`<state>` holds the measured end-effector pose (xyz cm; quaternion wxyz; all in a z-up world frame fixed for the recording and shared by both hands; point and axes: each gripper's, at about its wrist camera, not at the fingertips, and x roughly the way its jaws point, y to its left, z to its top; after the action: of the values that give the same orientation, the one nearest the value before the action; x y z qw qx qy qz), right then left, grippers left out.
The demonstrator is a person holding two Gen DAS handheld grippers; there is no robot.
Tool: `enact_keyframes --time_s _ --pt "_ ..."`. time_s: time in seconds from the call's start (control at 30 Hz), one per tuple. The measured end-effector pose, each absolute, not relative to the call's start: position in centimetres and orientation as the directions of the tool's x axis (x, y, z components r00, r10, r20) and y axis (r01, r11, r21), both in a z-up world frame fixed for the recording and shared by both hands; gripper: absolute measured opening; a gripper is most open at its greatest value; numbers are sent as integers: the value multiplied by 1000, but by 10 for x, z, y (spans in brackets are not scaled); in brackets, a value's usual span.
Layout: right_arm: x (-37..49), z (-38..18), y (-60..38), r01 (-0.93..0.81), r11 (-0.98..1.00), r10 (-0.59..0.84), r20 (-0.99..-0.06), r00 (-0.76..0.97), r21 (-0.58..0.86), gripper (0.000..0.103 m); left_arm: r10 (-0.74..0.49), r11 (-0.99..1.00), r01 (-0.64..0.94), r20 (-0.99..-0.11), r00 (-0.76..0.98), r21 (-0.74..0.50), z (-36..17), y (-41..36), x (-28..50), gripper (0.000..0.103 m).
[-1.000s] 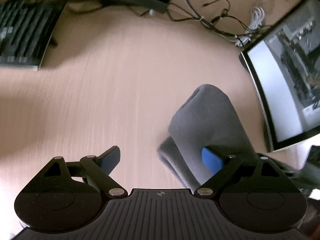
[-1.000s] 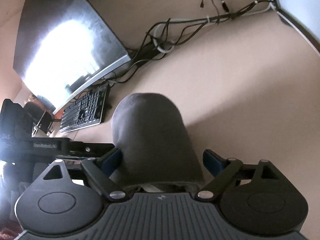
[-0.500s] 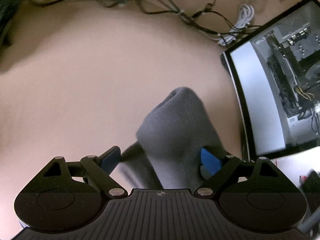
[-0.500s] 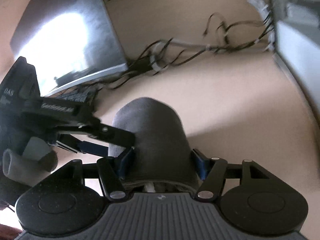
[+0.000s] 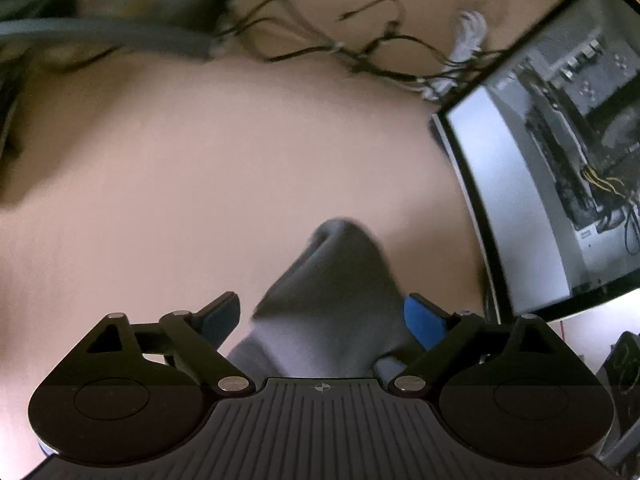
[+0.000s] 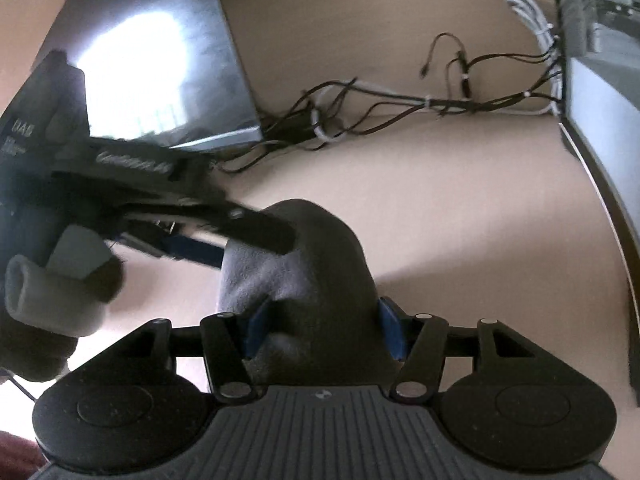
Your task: Fold clothes
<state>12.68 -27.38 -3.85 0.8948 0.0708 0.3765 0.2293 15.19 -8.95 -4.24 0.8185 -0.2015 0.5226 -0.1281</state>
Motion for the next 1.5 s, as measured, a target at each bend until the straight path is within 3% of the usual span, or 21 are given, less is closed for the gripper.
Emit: enact_keyframes --time_s 0.1,0.23,0.3,0.5,0.6,0.63,0.67,0.77,0.97,1.13,1.27,1.5 --pt "122 -35 -261 -391 882 460 -653 601 262 58 -410 888 -22 -812 415 -460 -48 -86 137 93" --pt "118 -36 -255 -448 848 512 -656 555 283 76 -390 895 -40 -823 414 -444 -58 -82 126 95" --pt "119 -37 -261 -439 842 527 -654 543 314 77 -384 896 -43 -821 422 -442 -58 -78 122 95" --pt "146 -65 -282 -313 772 635 -650 418 553 88 -397 877 -84 -812 428 -474 -64 -61 112 95" --pt "147 -75 -276 -282 748 661 -636 397 601 87 -399 865 -118 -812 425 -487 -64 -51 107 94" --pt "145 -75 -274 -279 744 665 -632 399 607 74 -392 868 -121 -815 427 -481 -62 -49 105 94" --pt "144 -76 -271 -276 741 668 -627 402 612 69 -393 867 -123 -815 426 -483 -61 -47 103 94" --pt "138 -69 -266 -297 766 640 -625 447 571 61 -411 857 -129 -812 415 -499 -59 -41 98 94" --pt "152 -57 -287 -200 850 502 -633 590 488 60 -391 858 -154 -818 421 -489 -57 -43 108 94" --pt "164 -47 -303 -129 931 328 -628 706 341 63 -375 874 -123 -815 442 -470 -47 -56 125 94" --pt "164 -46 -294 -168 938 331 -635 698 303 71 -384 881 -72 -794 471 -468 -34 -71 145 94" --pt "139 -51 -264 -256 950 311 -648 696 180 74 -362 923 62 -799 480 -380 -23 -127 174 94"
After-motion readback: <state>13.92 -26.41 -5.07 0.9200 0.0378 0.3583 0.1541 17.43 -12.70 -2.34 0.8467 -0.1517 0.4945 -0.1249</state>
